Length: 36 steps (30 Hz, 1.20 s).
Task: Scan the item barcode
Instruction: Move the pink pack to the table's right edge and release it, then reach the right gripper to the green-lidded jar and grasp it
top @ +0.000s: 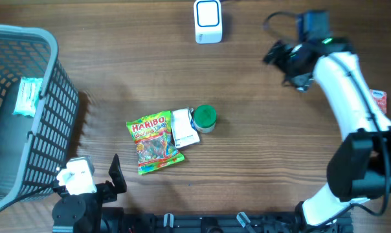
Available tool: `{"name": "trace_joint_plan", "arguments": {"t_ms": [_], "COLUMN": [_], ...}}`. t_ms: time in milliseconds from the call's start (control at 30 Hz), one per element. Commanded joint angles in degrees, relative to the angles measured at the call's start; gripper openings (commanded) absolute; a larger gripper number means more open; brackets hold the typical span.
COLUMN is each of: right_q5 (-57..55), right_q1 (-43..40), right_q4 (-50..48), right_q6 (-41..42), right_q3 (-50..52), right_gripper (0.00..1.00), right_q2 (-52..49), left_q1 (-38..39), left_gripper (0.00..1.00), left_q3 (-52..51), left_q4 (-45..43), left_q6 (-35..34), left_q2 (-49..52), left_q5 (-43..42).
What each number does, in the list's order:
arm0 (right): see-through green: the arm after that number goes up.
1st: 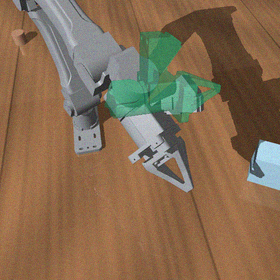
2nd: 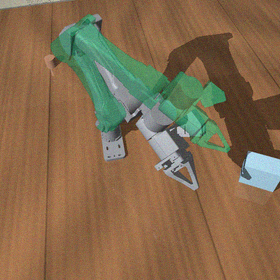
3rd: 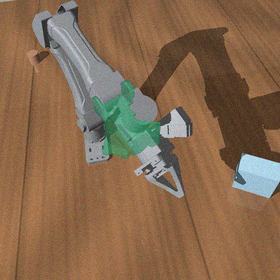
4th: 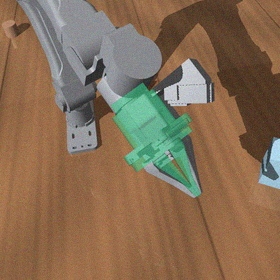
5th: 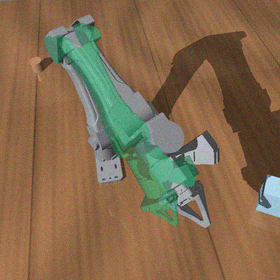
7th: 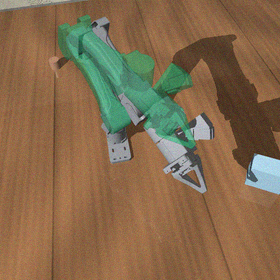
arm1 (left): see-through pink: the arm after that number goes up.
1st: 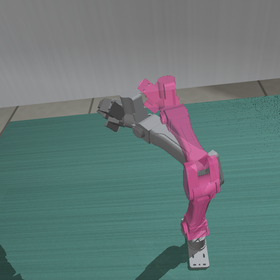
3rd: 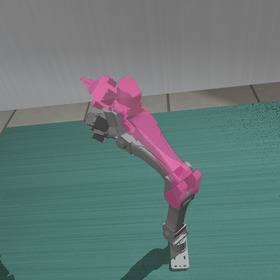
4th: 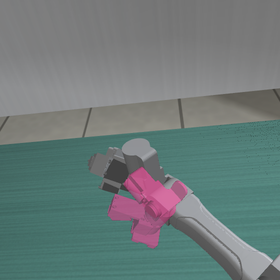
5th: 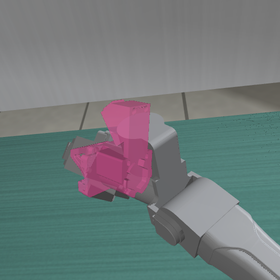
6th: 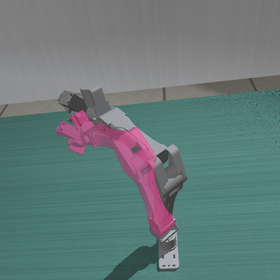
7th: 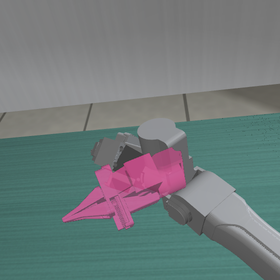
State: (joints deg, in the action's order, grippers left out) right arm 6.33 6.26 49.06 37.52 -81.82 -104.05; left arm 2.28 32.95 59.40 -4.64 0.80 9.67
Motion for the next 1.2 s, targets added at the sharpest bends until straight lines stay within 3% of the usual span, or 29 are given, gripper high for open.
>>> {"name": "trace_joint_plan", "arguments": {"t_ms": [0,167,267,367,433,500,600,733,867,967,1167], "right_q5": [3.0,2.8,8.0,20.5,28.2,28.5,28.2,24.7,12.9,11.0,12.9], "right_q1": [4.8,9.7,9.7,9.7,9.8,10.0,11.4,15.8,22.4,25.1,25.8], "right_q4": [1.4,9.4,18.3,22.2,20.3,19.0,19.2,15.8,12.7,8.1,1.2], "right_q6": [-4.5,0.9,14.4,27.6,32.8,36.6,51.1,62.9,76.2,81.1,81.1], "right_q3": [4.1,4.0,4.0,4.1,4.2,4.2,4.6,4.6,4.6,4.6,4.6], "right_gripper": [1.0,0.99,1.0,1.0,1.0,1.0,0.99,1.0,1.0,1.0,1.0], "right_q2": [-0.2,5.0,9.4,9.9,9.9,9.9,9.9,9.7,9.6,7.5,-2.1], "left_q1": [-0.3,-0.3,-0.3,-0.3,-0.3,-0.3,-0.3,-0.3,-0.3,-0.3,-0.3], "left_gripper": [1.0,1.0,1.0,1.0,1.0,1.0,1.0,1.0,1.0,1.0,1.0], "left_q3": [-0.2,-0.2,-0.2,-0.2,-0.2,-0.2,-0.2,-0.2,-0.2,-0.2,-0.2], "left_q4": [-0.2,-0.2,-0.2,-0.2,-0.2,-0.2,-0.2,-0.2,-0.2,-0.2,-0.2], "left_q6": [-0.3,-0.3,-0.3,-0.3,-0.3,-0.3,-0.3,-0.3,-0.3,-0.3,-0.3], "left_q2": [-0.4,-0.4,-0.4,-0.4,-0.4,-0.4,-0.4,-0.4,-0.4,-0.4,-0.4], "left_q5": [-0.4,-0.4,-0.4,-0.4,-0.4,-0.4,-0.4,-0.4,-0.4,-0.4,-0.4]}}
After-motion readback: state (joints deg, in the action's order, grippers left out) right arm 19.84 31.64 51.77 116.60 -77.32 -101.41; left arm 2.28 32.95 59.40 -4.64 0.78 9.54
